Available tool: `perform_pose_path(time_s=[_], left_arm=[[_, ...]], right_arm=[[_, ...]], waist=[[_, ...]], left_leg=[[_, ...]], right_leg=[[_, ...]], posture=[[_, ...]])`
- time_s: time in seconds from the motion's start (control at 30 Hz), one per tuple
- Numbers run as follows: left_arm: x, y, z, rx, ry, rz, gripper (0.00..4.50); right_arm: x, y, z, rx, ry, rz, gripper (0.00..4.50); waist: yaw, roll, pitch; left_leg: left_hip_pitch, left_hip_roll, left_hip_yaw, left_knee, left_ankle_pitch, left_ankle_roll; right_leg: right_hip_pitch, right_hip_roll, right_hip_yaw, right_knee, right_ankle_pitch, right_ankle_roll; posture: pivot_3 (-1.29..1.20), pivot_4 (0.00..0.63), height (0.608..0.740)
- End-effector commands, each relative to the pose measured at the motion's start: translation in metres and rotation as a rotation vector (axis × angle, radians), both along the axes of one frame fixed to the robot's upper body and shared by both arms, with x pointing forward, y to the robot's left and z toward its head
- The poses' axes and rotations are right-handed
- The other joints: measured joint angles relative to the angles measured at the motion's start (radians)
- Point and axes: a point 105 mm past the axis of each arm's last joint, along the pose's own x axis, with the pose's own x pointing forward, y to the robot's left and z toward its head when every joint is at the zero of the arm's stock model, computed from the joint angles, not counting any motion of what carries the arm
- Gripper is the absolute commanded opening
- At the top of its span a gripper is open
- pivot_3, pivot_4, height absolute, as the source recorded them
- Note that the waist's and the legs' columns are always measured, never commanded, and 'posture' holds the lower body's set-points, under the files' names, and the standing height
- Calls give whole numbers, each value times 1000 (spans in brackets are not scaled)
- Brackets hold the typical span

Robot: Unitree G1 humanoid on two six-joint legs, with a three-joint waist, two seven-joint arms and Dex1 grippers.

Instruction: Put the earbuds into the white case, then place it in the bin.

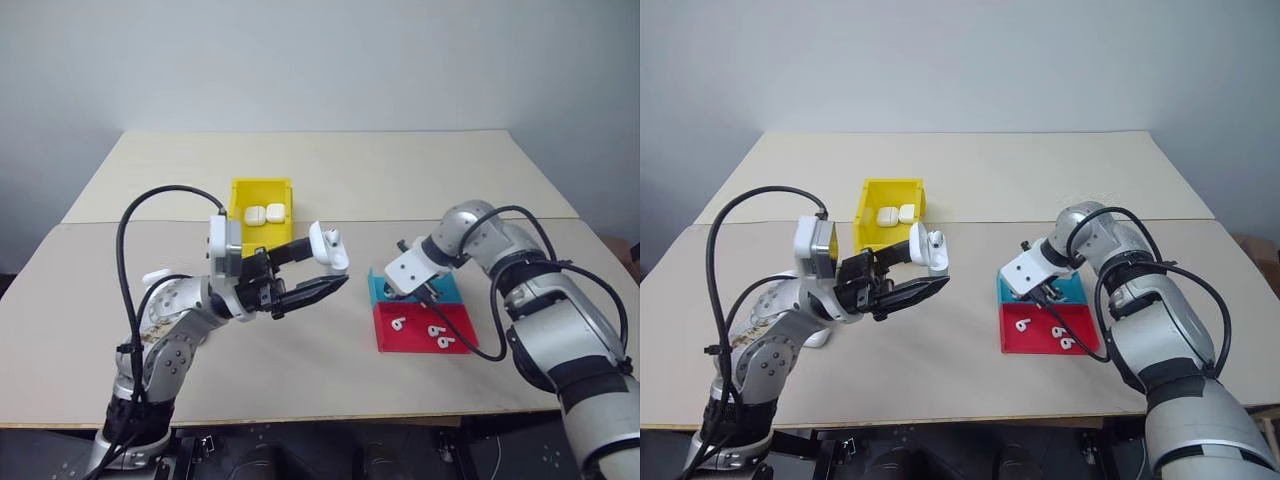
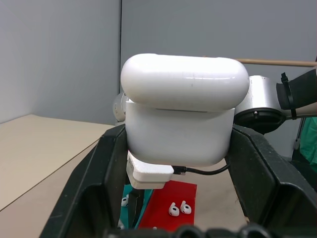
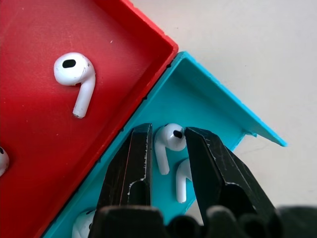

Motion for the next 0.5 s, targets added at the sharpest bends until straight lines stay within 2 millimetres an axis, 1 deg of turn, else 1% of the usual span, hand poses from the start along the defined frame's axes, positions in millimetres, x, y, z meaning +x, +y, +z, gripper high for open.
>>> perform_pose_path(time_s=[0.03, 0.4, 0.5], left_arm=[[-8, 1, 11, -22, -55, -8, 2766], [-9, 1, 11, -21, -51, -9, 2766], [-10, 1, 10, -21, -50, -10, 2766]], right_arm=[[2, 2, 4, 6, -31, 13, 1389], [3, 0, 2, 5, -30, 2, 1389], [2, -1, 3, 7, -31, 4, 1973]], waist=[[0, 0, 0], [0, 0, 0], [0, 0, 0]], left_leg=[[0, 0, 0, 0, 0, 0], [1, 0, 0, 0, 0, 0], [1, 0, 0, 0, 0, 0]], right_leg=[[0, 0, 0, 0, 0, 0], [0, 0, 0, 0, 0, 0], [1, 0, 0, 0, 0, 0]], posture=[[0, 150, 740], [0, 150, 740], [0, 150, 740]])
